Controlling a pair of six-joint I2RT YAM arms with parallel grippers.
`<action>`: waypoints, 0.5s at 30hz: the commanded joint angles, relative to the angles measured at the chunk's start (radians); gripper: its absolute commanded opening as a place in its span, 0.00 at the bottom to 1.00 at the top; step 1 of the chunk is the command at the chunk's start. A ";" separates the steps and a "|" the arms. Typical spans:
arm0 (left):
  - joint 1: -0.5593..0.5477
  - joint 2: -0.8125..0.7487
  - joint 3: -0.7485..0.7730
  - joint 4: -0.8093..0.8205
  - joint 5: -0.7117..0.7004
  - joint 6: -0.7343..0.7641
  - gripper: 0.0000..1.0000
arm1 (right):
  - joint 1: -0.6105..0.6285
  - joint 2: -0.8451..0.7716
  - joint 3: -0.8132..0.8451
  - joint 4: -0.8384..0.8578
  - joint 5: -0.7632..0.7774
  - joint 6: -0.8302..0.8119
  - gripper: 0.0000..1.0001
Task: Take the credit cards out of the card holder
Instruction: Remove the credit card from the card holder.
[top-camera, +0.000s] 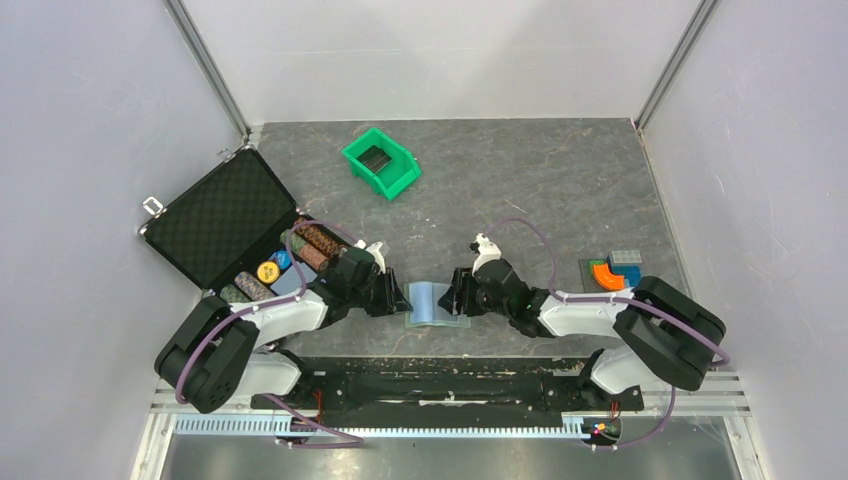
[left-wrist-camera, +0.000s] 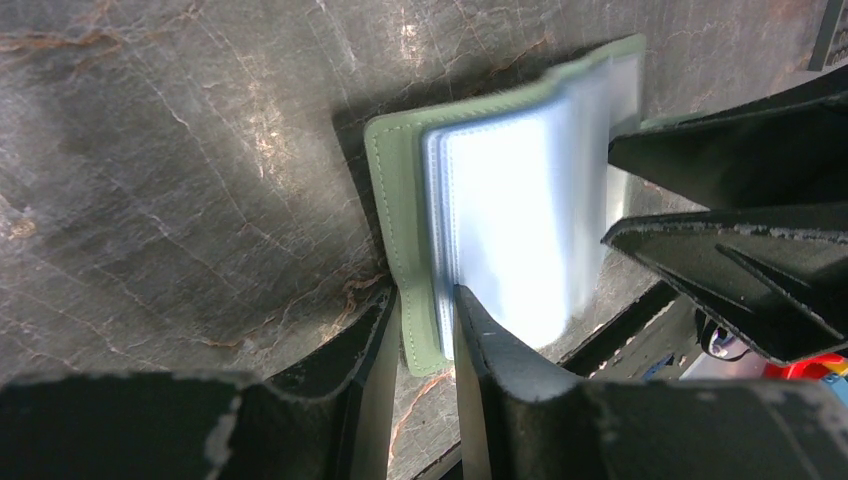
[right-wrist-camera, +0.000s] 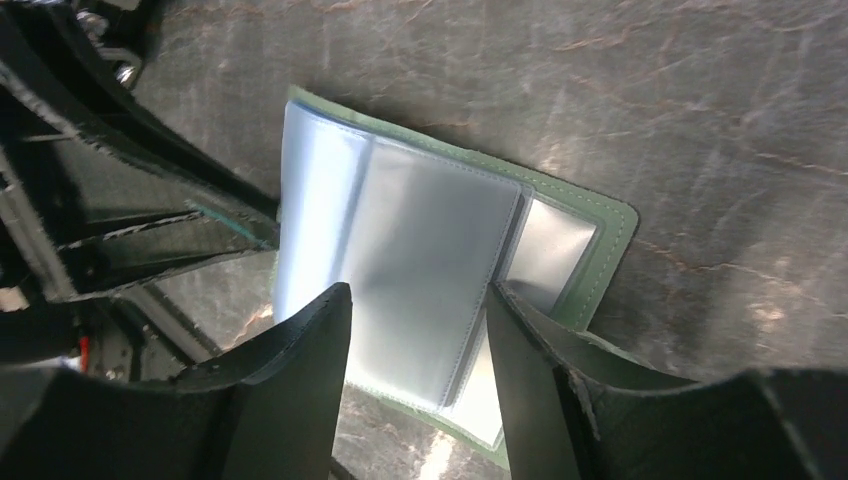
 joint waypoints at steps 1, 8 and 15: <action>-0.008 0.017 -0.013 0.022 0.013 -0.045 0.33 | 0.022 -0.037 -0.016 0.162 -0.169 0.066 0.53; -0.008 0.011 -0.017 0.022 0.015 -0.048 0.33 | 0.022 -0.103 -0.023 0.160 -0.142 0.053 0.53; -0.008 -0.007 -0.016 0.001 0.015 -0.051 0.33 | 0.023 -0.130 -0.018 0.136 -0.124 0.046 0.53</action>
